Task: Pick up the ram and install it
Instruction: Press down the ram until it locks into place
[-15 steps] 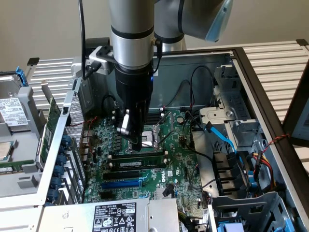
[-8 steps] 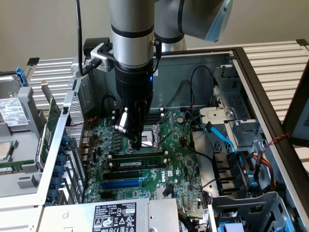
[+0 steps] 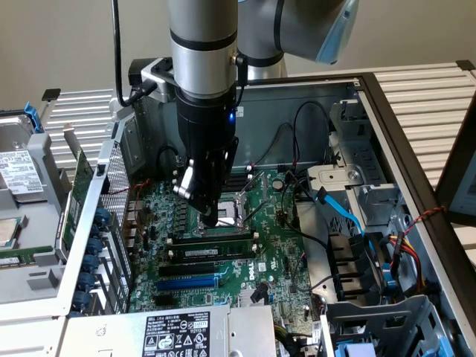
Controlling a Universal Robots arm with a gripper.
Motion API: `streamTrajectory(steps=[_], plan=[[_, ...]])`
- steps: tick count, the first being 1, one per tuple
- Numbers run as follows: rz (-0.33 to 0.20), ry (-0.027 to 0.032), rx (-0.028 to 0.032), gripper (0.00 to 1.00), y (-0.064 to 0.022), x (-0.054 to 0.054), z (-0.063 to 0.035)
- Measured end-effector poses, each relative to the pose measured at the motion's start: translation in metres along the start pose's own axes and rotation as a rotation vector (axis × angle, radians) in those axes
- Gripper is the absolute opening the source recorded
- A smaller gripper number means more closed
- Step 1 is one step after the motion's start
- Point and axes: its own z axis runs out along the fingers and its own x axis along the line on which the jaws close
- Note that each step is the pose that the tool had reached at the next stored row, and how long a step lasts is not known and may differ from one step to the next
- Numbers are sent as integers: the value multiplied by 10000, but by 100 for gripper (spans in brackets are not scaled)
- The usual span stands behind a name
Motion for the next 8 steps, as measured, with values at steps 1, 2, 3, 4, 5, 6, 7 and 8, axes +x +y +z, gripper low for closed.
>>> streamTrajectory(steps=[1, 2, 3, 4, 5, 6, 7, 8], plan=[[107, -9, 6, 11, 0, 0, -1], [214, -18, 11, 11, 0, 0, -2], [322, -30, 17, 11, 0, 0, -2], [427, -41, 23, 11, 0, 0, -2], [538, -51, 30, 11, 0, 0, -3], [646, -62, 36, 11, 0, 0, -3], [746, -71, 38, 11, 0, 0, -3], [865, -79, 41, 11, 0, 0, -3]])
